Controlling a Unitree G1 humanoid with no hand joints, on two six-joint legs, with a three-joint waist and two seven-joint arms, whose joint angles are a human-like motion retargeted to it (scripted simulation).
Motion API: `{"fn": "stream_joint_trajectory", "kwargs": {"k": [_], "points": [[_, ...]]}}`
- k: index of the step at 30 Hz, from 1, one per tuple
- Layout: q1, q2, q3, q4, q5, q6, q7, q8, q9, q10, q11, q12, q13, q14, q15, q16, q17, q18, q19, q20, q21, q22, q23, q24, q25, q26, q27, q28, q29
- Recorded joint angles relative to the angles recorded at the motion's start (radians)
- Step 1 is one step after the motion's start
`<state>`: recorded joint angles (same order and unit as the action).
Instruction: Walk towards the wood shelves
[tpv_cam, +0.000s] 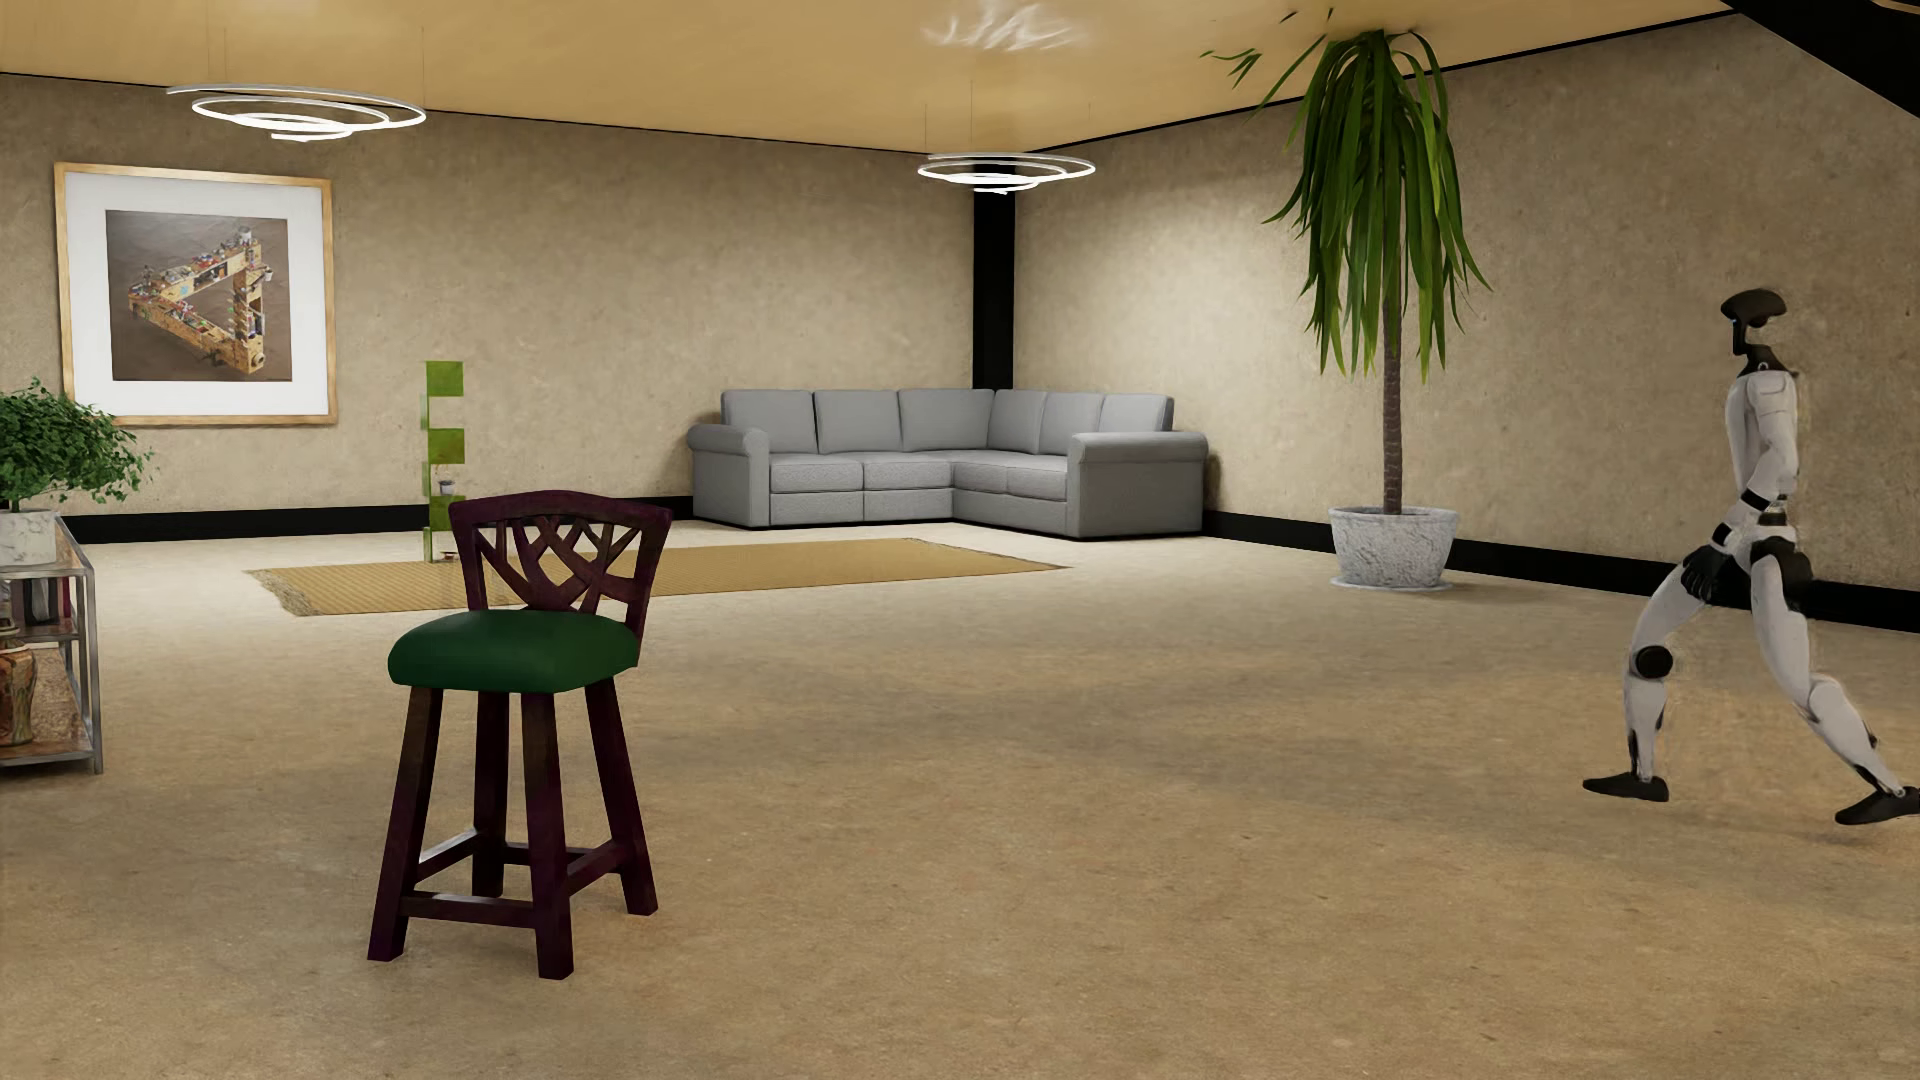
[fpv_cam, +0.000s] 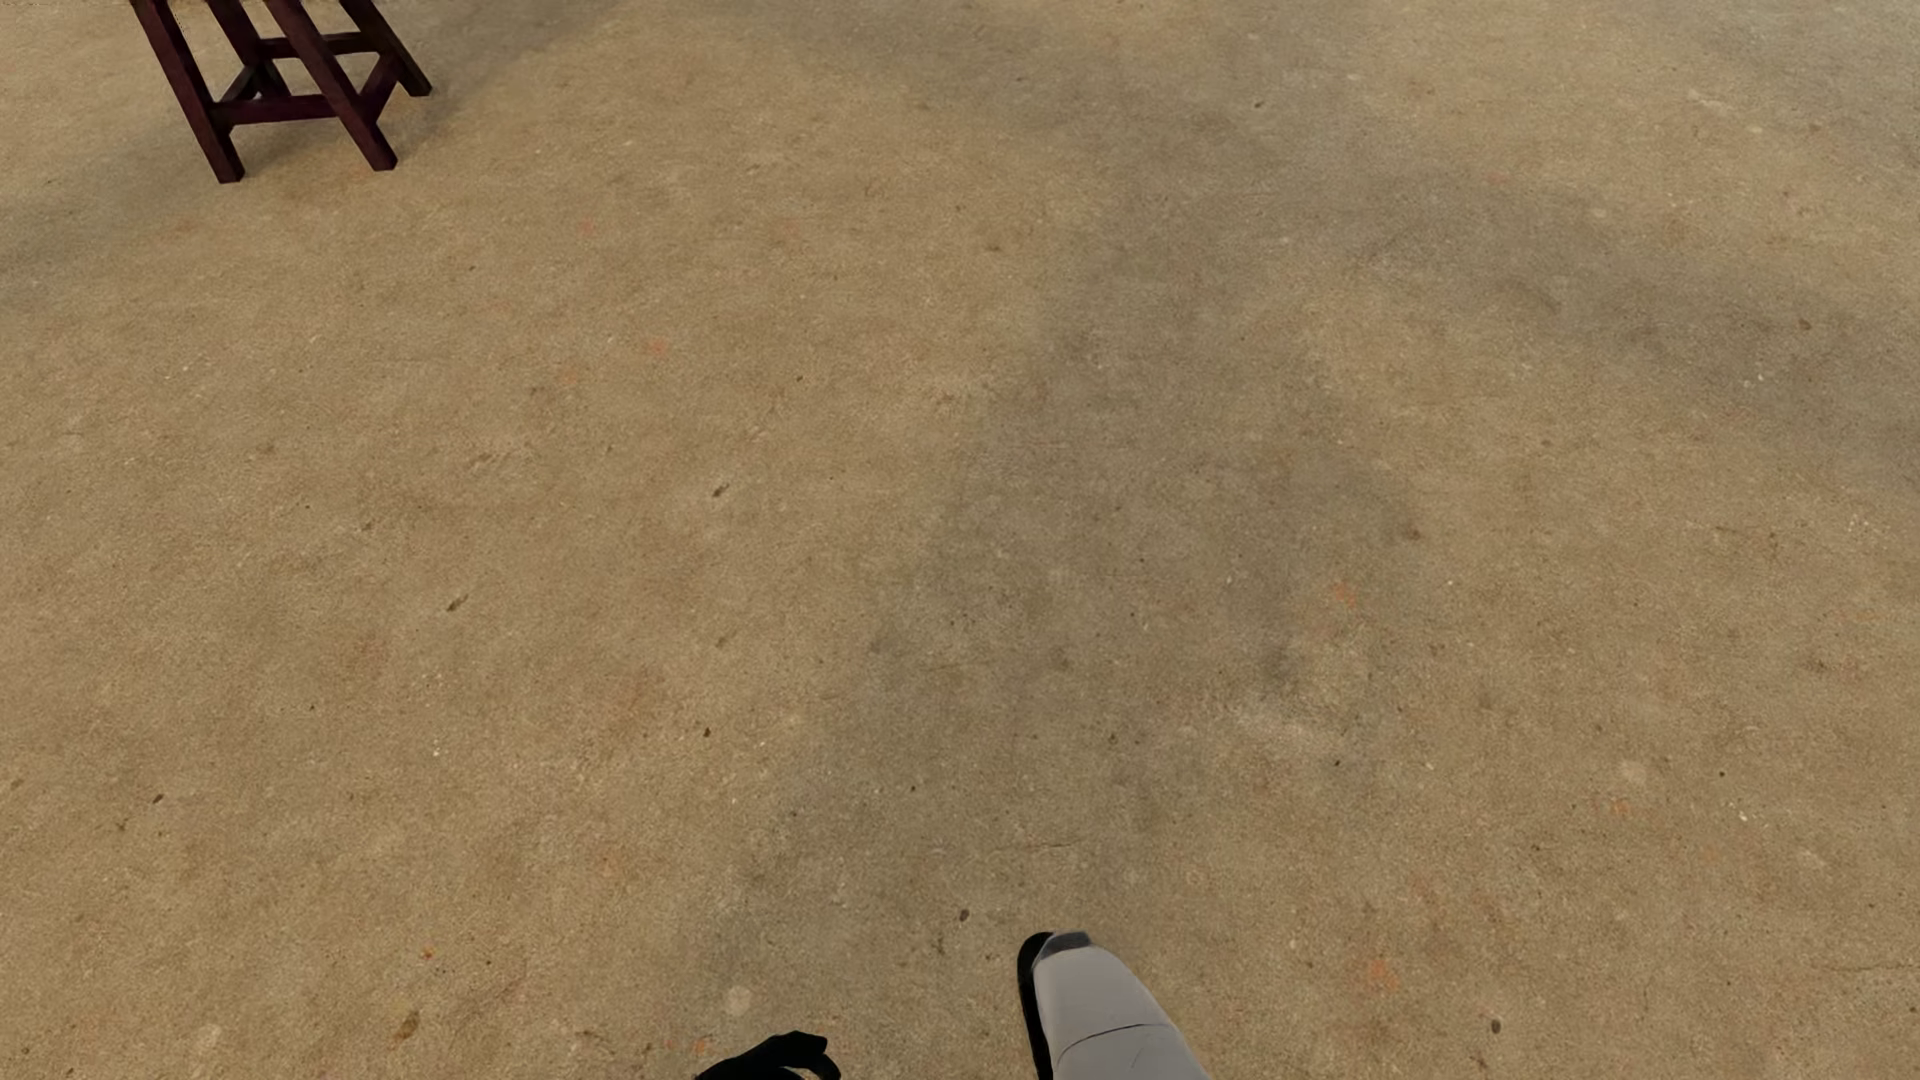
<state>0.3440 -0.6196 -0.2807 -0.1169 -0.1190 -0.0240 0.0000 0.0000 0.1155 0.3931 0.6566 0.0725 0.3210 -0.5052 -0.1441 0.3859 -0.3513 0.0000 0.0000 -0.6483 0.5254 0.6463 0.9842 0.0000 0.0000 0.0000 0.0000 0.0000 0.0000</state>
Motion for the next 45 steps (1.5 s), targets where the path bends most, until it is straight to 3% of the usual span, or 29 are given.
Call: {"fn": "stream_joint_trajectory", "kwargs": {"k": [3,4,6,9,11,13,14,16,17,19,20,21,22,23,25,28,31,32,33,34,36,37,38,39,40,41,42,44,45], "points": [[0.025,-0.033,-0.052,0.037,0.004,0.021,0.0,0.0,-0.023,0.08,0.167,0.045,0.014,0.181,-0.032,-0.015,0.001,0.0,0.0,-0.002,-0.034,0.089,0.034,0.0,0.0,0.0,0.0,0.0,0.0],[0.01,-0.002,-0.047,0.07,0.033,0.043,0.0,0.0,-0.021,0.174,0.223,0.055,0.009,0.331,-0.064,-0.023,0.001,0.0,0.0,-0.022,-0.017,0.142,0.055,0.0,0.0,0.0,0.0,0.0,0.0],[-0.146,0.095,0.005,0.073,0.071,0.02,0.0,0.0,-0.023,0.527,0.243,0.09,-0.008,0.63,-0.14,-0.029,0.012,0.0,0.0,-0.043,-0.019,0.229,0.053,0.0,0.0,0.0,0.0,0.0,0.0],[-0.466,0.328,0.142,0.062,0.11,-0.012,0.0,0.0,0.004,0.958,0.158,0.161,-0.036,0.604,-0.212,-0.024,0.014,0.0,0.0,-0.01,-0.022,0.23,-0.047,0.0,0.0,0.0,0.0,0.0,0.0],[-0.649,0.513,0.252,0.035,0.11,-0.043,0.0,0.0,0.023,0.791,0.019,0.172,-0.058,0.638,-0.192,-0.015,0.008,0.0,0.0,-0.046,-0.059,0.253,-0.123,0.0,0.0,0.0,0.0,0.0,0.0],[-0.761,0.693,0.344,0.036,0.097,-0.066,0.0,0.0,0.02,0.417,-0.102,0.213,-0.073,0.762,-0.212,-0.004,-0.007,0.0,0.0,-0.026,-0.065,0.233,-0.198,0.0,0.0,0.0,0.0,0.0,0.0],[-0.807,0.762,0.38,0.041,0.09,-0.069,0.0,0.0,0.01,0.246,-0.139,0.218,-0.087,0.708,-0.236,-0.003,-0.019,0.0,0.0,-0.023,-0.073,0.229,-0.234,0.0,0.0,0.0,0.0,0.0,0.0],[-0.87,0.884,0.43,0.055,0.077,-0.075,0.0,0.0,0.0,0.081,-0.161,0.234,-0.123,0.338,-0.287,0.004,-0.038,0.0,0.0,-0.024,-0.075,0.217,-0.269,0.0,0.0,0.0,0.0,0.0,0.0],[-0.879,0.893,0.451,0.087,0.078,-0.08,0.0,0.0,-0.004,0.121,-0.15,0.231,-0.149,0.333,-0.284,0.001,-0.036,0.0,0.0,-0.006,-0.087,0.219,-0.273,0.0,0.0,0.0,0.0,0.0,0.0],[-0.955,0.934,0.504,0.063,0.039,-0.093,0.0,0.0,-0.009,0.204,-0.059,0.238,-0.131,0.705,-0.18,-0.005,-0.025,0.0,0.0,-0.015,-0.123,0.235,-0.241,0.0,0.0,0.0,0.0,0.0,0.0],[-0.957,0.913,0.483,0.022,-0.003,-0.128,0.0,0.0,-0.02,0.283,0.049,0.24,-0.12,0.795,-0.024,-0.008,-0.004,0.0,0.0,-0.017,-0.129,0.261,-0.203,0.0,0.0,0.0,0.0,0.0,0.0],[-0.919,0.857,0.441,-0.014,-0.008,-0.129,0.0,0.0,-0.029,0.329,0.219,0.23,-0.097,0.79,0.137,-0.011,0.0,0.0,0.0,-0.042,-0.118,0.281,-0.163,0.0,0.0,0.0,0.0,0.0,0.0],[-0.87,0.744,0.406,-0.06,-0.025,-0.129,0.0,0.0,-0.039,0.345,0.426,0.218,-0.084,0.762,0.21,-0.016,-0.005,0.0,0.0,-0.045,-0.085,0.287,-0.143,0.0,0.0,0.0,0.0,0.0,0.0],[-0.797,0.631,0.368,-0.097,-0.053,-0.14,0.0,0.0,-0.043,0.329,0.611,0.209,-0.053,0.696,0.125,-0.033,0.0,0.0,0.0,0.02,-0.101,0.3,-0.153,0.0,0.0,0.0,0.0,0.0,0.0],[-0.563,0.453,0.265,-0.093,-0.015,-0.095,0.0,0.0,-0.023,0.227,0.701,0.167,-0.035,0.541,-0.099,-0.022,-0.001,0.0,0.0,0.025,-0.069,0.279,-0.122,0.0,0.0,0.0,0.0,0.0,0.0],[-0.26,0.264,0.09,-0.037,-0.001,-0.032,0.0,0.0,-0.012,0.073,0.371,0.126,0.006,0.31,-0.118,0.024,-0.016,0.0,0.0,0.037,-0.083,0.125,-0.11,0.0,0.0,0.0,0.0,0.0,0.0],[-0.074,0.152,0.02,-0.01,-0.032,-0.032,0.0,0.0,-0.041,0.018,-0.106,0.056,0.03,0.117,-0.02,0.056,-0.011,0.0,0.0,0.103,-0.094,0.034,-0.1,0.0,0.0,0.0,0.0,0.0,0.0],[-0.029,0.131,0.002,-0.002,-0.055,-0.036,0.0,0.0,-0.054,0.021,-0.485,0.031,0.034,0.106,0.253,0.058,-0.012,0.0,0.0,0.102,-0.088,0.033,-0.085,0.0,0.0,0.0,0.0,0.0,0.0],[0.017,0.109,-0.027,0.033,-0.065,-0.027,0.0,0.0,-0.049,0.037,-0.158,0.025,0.041,0.136,0.038,0.054,-0.012,0.0,0.0,0.129,-0.093,0.029,-0.076,0.0,0.0,0.0,0.0,0.0,0.0],[0.058,0.085,-0.046,0.072,-0.058,-0.022,0.0,0.0,-0.047,0.074,-0.047,0.037,0.043,0.198,-0.07,0.046,-0.006,0.0,0.0,0.167,-0.085,0.013,-0.057,0.0,0.0,0.0,0.0,0.0,0.0],[0.024,0.05,-0.043,0.14,0.002,0.018,0.0,0.0,-0.08,0.298,0.171,0.084,0.052,0.534,0.005,-0.003,0.002,0.0,0.0,0.166,-0.067,0.099,0.018,0.0,0.0,0.0,0.0,0.0,0.0],[-0.046,0.102,-0.021,0.146,0.036,0.021,0.0,0.0,-0.069,0.502,0.228,0.106,0.042,0.704,-0.045,-0.014,0.007,0.0,0.0,0.176,-0.075,0.149,0.043,0.0,0.0,0.0,0.0,0.0,0.0],[-0.171,0.173,-0.005,0.165,0.112,0.036,0.0,0.0,-0.049,0.764,0.219,0.127,0.042,0.755,-0.1,-0.015,0.013,0.0,0.0,0.163,-0.104,0.165,0.012,0.0,0.0,0.0,0.0,0.0,0.0],[-0.267,0.282,0.046,0.147,0.142,0.03,0.0,0.0,-0.031,0.926,0.174,0.119,0.04,0.665,-0.127,-0.022,0.013,0.0,0.0,0.097,-0.102,0.211,-0.007,0.0,0.0,0.0,0.0,0.0,0.0],[-0.379,0.374,0.105,0.1,0.137,0.002,0.0,0.0,-0.024,1.007,0.13,0.133,0.023,0.584,-0.135,-0.047,0.015,0.0,0.0,0.127,-0.104,0.242,-0.039,0.0,0.0,0.0,0.0,0.0,0.0],[-0.486,0.475,0.169,0.069,0.14,-0.019,0.0,0.0,-0.022,0.98,0.061,0.169,0.017,0.587,-0.138,-0.027,0.007,0.0,0.0,0.082,-0.101,0.192,-0.093,0.0,0.0,0.0,0.0,0.0,0.0],[-0.559,0.583,0.233,0.048,0.14,-0.033,0.0,0.0,-0.017,0.839,-0.012,0.186,0.013,0.634,-0.139,-0.065,0.0,0.0,0.0,0.127,-0.118,0.268,-0.136,0.0,0.0,0.0,0.0,0.0,0.0],[-0.685,0.758,0.325,0.02,0.103,-0.07,0.0,0.0,-0.014,0.449,-0.107,0.235,-0.009,0.747,-0.165,-0.039,-0.008,0.0,0.0,0.052,-0.139,0.265,-0.232,0.0,0.0,0.0,0.0,0.0,0.0],[-0.743,0.817,0.35,0.039,0.108,-0.063,0.0,0.0,-0.025,0.261,-0.132,0.249,-0.037,0.694,-0.193,-0.039,-0.018,0.0,0.0,0.049,-0.15,0.263,-0.261,0.0,0.0,0.0,0.0,0.0,0.0]]}}
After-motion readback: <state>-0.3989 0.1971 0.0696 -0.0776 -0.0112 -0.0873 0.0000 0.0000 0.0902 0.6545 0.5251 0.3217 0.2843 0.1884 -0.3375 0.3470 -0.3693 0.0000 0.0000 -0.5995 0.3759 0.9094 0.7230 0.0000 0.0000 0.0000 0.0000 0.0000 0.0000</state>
